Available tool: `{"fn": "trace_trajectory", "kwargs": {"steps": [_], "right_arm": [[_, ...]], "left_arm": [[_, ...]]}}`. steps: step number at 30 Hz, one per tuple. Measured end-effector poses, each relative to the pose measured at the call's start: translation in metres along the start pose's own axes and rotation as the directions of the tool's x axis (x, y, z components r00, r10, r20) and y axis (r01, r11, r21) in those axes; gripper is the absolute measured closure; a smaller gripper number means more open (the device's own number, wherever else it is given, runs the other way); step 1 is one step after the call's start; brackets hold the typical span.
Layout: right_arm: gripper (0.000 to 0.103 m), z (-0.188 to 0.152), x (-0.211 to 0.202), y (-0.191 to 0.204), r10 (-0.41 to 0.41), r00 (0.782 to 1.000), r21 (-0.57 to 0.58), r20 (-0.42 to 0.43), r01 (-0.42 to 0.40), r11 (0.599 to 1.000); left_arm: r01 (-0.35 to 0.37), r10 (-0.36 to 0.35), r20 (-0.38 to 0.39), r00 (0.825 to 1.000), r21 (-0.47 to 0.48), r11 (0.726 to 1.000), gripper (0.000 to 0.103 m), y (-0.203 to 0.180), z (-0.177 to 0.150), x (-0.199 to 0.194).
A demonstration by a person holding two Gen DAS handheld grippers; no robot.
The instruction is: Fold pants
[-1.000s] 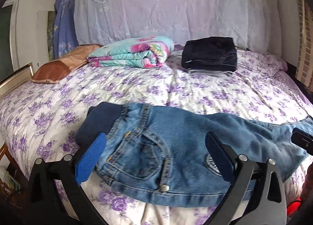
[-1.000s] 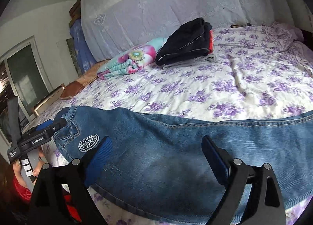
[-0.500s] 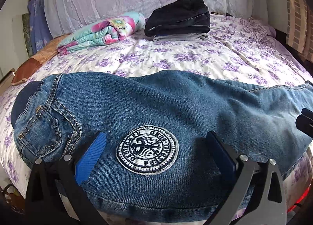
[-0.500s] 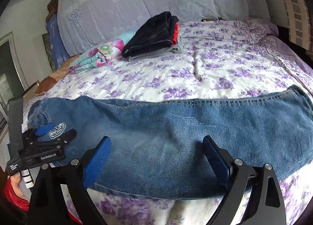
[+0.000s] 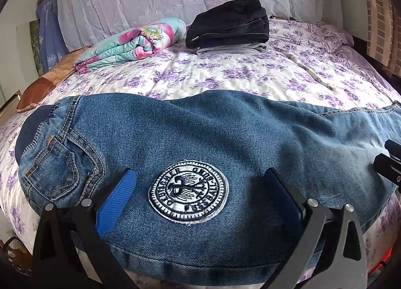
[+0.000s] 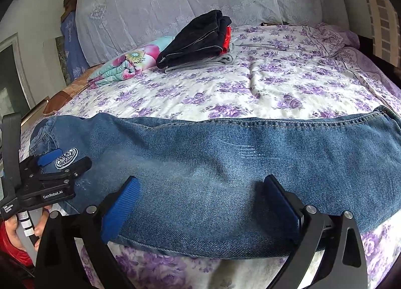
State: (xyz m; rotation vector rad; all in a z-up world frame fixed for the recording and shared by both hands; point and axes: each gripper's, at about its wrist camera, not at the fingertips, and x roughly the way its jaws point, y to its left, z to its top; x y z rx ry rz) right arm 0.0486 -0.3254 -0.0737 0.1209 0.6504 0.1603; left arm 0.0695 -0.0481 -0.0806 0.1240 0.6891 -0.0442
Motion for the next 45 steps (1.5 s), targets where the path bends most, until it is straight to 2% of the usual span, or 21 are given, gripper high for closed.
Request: {"fn": "trace_trajectory", "kwargs": {"steps": [12, 17, 25, 28, 31, 34, 36, 38, 40, 45], "right_arm": [[0.003, 0.001, -0.002, 0.001, 0.009, 1.000, 0.012, 0.004, -0.009, 1.000], [0.004, 0.003, -0.019, -0.006, 0.013, 1.000, 0.033, 0.016, -0.014, 0.999], [0.004, 0.002, -0.065, -0.049, -0.071, 0.996, 0.101, 0.062, 0.065, 0.993], [0.004, -0.007, -0.081, -0.074, -0.085, 0.996, 0.164, 0.039, 0.077, 0.983], [0.004, -0.022, -0.095, -0.102, -0.086, 0.996, 0.256, 0.032, 0.075, 0.964], [0.004, -0.037, -0.104, -0.133, -0.083, 0.996, 0.384, 0.045, 0.060, 0.921], [0.004, -0.045, -0.104, -0.151, -0.054, 0.996, 0.458, 0.068, 0.016, 0.889], [0.004, -0.047, -0.099, -0.161, -0.032, 0.995, 0.502, 0.098, -0.021, 0.865], [0.004, -0.044, -0.095, -0.165, -0.041, 0.993, 0.520, 0.115, -0.024, 0.854], [0.007, -0.033, -0.084, -0.178, -0.078, 0.987, 0.572, 0.141, -0.017, 0.820]], "left_arm": [[0.004, -0.004, -0.005, 1.000, 0.000, 1.000, 0.004, 0.000, 0.001, 0.000], [0.009, -0.009, -0.006, 1.000, 0.000, 1.000, 0.004, 0.000, 0.000, 0.000], [0.034, -0.033, 0.021, 0.999, -0.029, 0.999, 0.004, 0.005, -0.005, -0.009], [0.091, -0.088, 0.047, 0.995, -0.065, 0.994, 0.004, 0.013, -0.007, -0.023], [0.173, -0.166, 0.087, 0.982, -0.093, 0.980, 0.004, 0.016, -0.006, -0.039], [0.194, -0.185, 0.107, 0.977, -0.073, 0.978, 0.004, 0.007, -0.005, -0.043], [0.161, -0.159, 0.060, 0.985, -0.035, 0.986, 0.004, -0.006, -0.009, -0.033], [0.092, -0.092, 0.032, 0.995, 0.012, 0.996, 0.004, -0.018, -0.016, -0.021], [0.043, -0.046, 0.057, 0.997, 0.051, 0.998, 0.004, -0.025, -0.020, -0.022], [0.077, -0.078, 0.036, 0.996, 0.011, 0.997, 0.004, -0.017, -0.015, -0.023]]}}
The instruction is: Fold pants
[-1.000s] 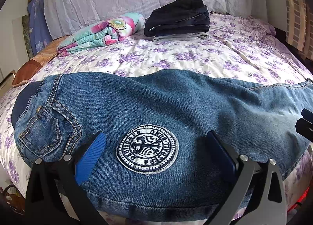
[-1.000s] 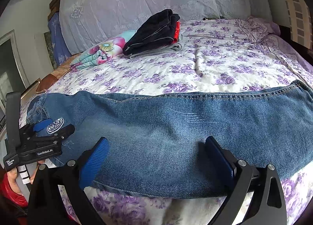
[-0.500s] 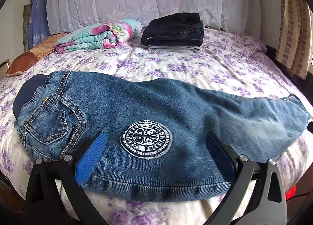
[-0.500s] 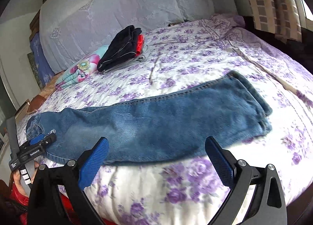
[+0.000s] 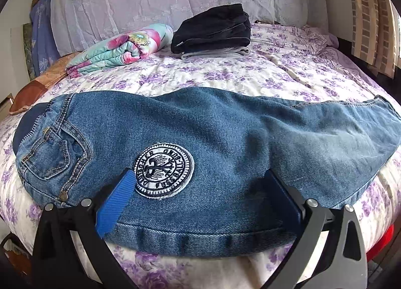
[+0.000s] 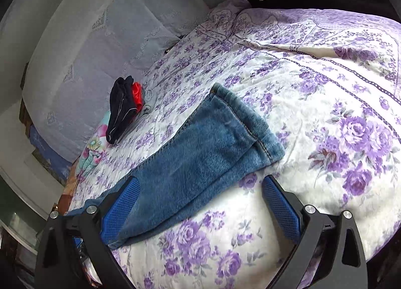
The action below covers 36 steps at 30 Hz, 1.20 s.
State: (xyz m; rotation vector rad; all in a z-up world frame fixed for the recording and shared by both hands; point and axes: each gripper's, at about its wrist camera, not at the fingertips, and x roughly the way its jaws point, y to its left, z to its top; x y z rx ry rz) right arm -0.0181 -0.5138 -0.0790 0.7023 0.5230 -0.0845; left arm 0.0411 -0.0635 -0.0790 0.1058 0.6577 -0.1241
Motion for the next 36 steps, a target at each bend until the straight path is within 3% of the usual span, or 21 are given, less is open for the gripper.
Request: {"fn": "trace_trajectory", "kwargs": {"steps": [4, 6, 8, 11, 13, 16, 18, 19, 21, 24, 26, 30, 36], "right_arm": [[0.027, 0.007, 0.006, -0.009, -0.017, 0.999, 0.054, 0.034, 0.015, 0.998], [0.060, 0.007, 0.010, -0.017, -0.017, 0.999, 0.087, 0.042, 0.014, 0.996], [0.069, 0.007, 0.012, -0.028, -0.003, 0.999, 0.132, 0.046, -0.003, 0.991], [0.068, 0.006, 0.013, -0.025, -0.014, 0.999, 0.131, 0.052, 0.007, 0.991], [0.060, 0.006, 0.014, -0.022, -0.018, 0.998, 0.141, 0.064, 0.008, 0.990], [0.058, 0.004, 0.017, -0.016, -0.036, 0.996, 0.119, 0.082, 0.026, 0.993], [0.063, 0.004, 0.019, -0.014, -0.038, 0.995, 0.099, 0.097, 0.028, 0.995], [0.076, 0.003, 0.019, -0.016, -0.025, 0.995, 0.095, 0.101, 0.016, 0.995], [0.083, 0.002, 0.020, -0.021, 0.012, 0.995, 0.117, 0.100, -0.024, 0.993], [0.085, 0.001, 0.018, -0.020, 0.024, 0.994, 0.100, 0.106, -0.035, 0.994], [0.085, 0.001, 0.017, -0.019, 0.020, 0.994, 0.100, 0.110, -0.031, 0.995], [0.086, 0.001, 0.015, -0.015, 0.015, 0.993, 0.085, 0.121, -0.025, 0.996], [0.087, 0.002, 0.009, -0.003, 0.015, 0.989, 0.053, 0.149, -0.023, 0.998]], "left_arm": [[0.057, -0.056, 0.030, 0.998, -0.046, 0.997, 0.004, 0.009, 0.010, -0.015], [0.077, -0.072, 0.076, 0.994, -0.063, 0.995, 0.004, 0.011, 0.019, -0.028], [0.083, -0.078, 0.087, 0.993, -0.055, 0.995, 0.004, 0.005, 0.030, -0.033], [0.114, -0.111, 0.056, 0.992, -0.043, 0.993, 0.004, -0.012, 0.042, -0.024], [0.120, -0.120, 0.009, 0.993, -0.021, 0.992, 0.004, -0.030, 0.044, -0.010], [0.075, -0.070, -0.080, 0.994, 0.060, 0.995, 0.004, -0.057, 0.030, 0.021], [0.060, -0.056, -0.053, 0.997, 0.065, 0.996, 0.004, -0.059, 0.019, 0.024], [0.060, -0.057, -0.046, 0.997, 0.066, 0.996, 0.004, -0.058, 0.020, 0.021], [0.077, -0.074, -0.065, 0.995, 0.054, 0.996, 0.004, -0.054, 0.022, 0.019], [0.157, -0.157, -0.042, 0.987, -0.004, 0.988, 0.004, -0.044, 0.022, 0.005], [0.199, -0.199, -0.020, 0.980, 0.008, 0.980, 0.004, -0.047, 0.021, -0.003], [0.110, -0.105, -0.040, 0.994, 0.141, 0.984, 0.004, -0.072, 0.008, 0.012], [0.138, -0.137, -0.023, 0.990, 0.045, 0.989, 0.004, -0.042, 0.015, -0.004]]}}
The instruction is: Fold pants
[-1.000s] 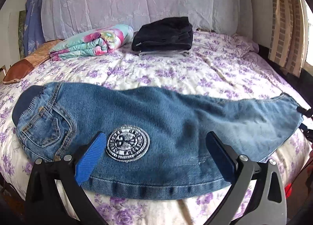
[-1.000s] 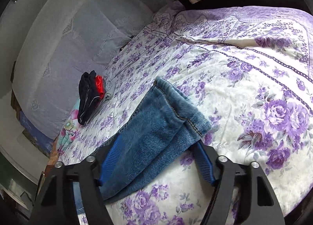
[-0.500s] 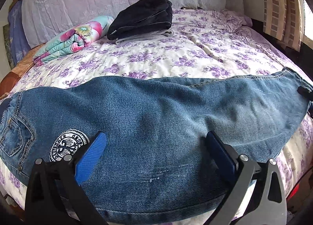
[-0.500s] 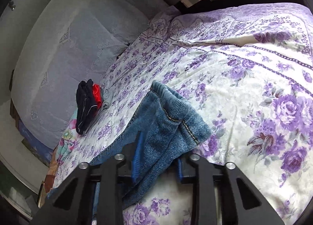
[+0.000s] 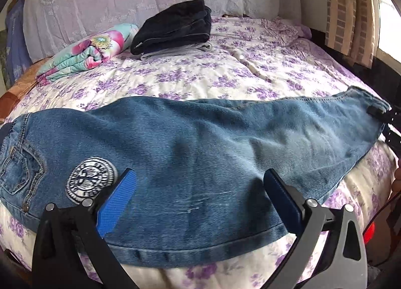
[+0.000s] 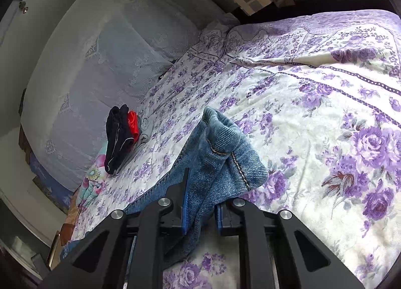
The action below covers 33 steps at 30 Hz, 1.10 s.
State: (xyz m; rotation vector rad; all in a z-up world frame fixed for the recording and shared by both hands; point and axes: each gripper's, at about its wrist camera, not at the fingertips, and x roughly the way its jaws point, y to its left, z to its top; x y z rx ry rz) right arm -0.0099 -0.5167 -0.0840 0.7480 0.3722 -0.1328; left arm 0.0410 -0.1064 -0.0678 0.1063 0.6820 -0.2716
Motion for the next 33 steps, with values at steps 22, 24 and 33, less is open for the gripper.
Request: {"fn": "trace_trajectory", "kwargs": {"steps": [22, 24, 33], "right_arm": [[0.088, -0.127, 0.014, 0.234, 0.110, 0.994, -0.775, -0.023, -0.088, 0.626], [0.088, -0.153, 0.021, 0.242, 0.088, 0.994, -0.826, -0.067, -0.105, 0.554], [0.088, -0.198, 0.030, 0.251, 0.000, 0.993, -0.925, -0.118, -0.110, 0.364]], "left_arm": [[-0.219, 0.290, 0.047, 0.956, -0.543, 0.811, 0.004, 0.230, -0.058, -0.098], [-0.202, 0.274, 0.044, 0.961, -0.567, 0.799, 0.004, 0.236, -0.059, -0.097], [-0.182, 0.248, 0.049, 0.967, -0.548, 0.817, 0.004, 0.235, -0.058, -0.090]]}}
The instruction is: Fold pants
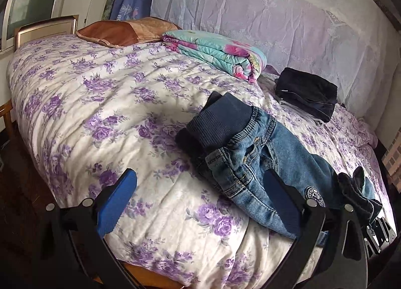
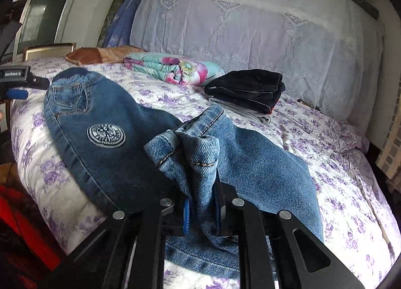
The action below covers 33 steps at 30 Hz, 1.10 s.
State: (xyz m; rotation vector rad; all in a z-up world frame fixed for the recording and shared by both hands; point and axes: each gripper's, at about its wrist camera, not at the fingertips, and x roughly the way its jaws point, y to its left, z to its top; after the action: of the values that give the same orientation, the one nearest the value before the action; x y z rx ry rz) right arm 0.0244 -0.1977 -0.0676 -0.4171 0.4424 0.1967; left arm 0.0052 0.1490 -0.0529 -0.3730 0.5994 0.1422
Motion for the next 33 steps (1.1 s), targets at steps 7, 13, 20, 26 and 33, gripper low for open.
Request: {"fn": "trace_trajectory", "kwargs": {"steps": [7, 13, 20, 26, 33], "right_arm": [[0.054, -0.004, -0.023, 0.014, 0.106, 0.994, -0.106, -0.004, -0.105, 0.989], [0.052, 0.014, -0.039, -0.023, 0.115, 0.989, 0.080, 0.094, -0.122, 0.989], [0.034, 0.032, 0.014, -0.041, 0.078, 0.997, 0.263, 0.012, -0.079, 0.962], [0.034, 0.025, -0.004, -0.028, 0.204, 0.977, 0.284, 0.061, -0.213, 0.935], [0.027, 0.025, 0.020, -0.057, 0.016, 0.999, 0.324, -0.049, 0.001, 0.946]], "left_arm": [[-0.007, 0.007, -0.025, 1.000, 0.021, 1.000, 0.004, -0.004, -0.003, 0.006], [-0.005, 0.006, -0.039, 0.999, 0.021, 1.000, 0.004, -0.004, -0.004, 0.009], [-0.011, 0.012, -0.052, 0.999, 0.032, 0.999, 0.004, -0.005, -0.005, 0.012], [-0.005, 0.007, -0.063, 0.998, 0.019, 1.000, 0.004, 0.001, -0.003, 0.016], [-0.017, 0.018, -0.061, 0.998, 0.025, 1.000, 0.004, 0.000, -0.005, 0.017]]}}
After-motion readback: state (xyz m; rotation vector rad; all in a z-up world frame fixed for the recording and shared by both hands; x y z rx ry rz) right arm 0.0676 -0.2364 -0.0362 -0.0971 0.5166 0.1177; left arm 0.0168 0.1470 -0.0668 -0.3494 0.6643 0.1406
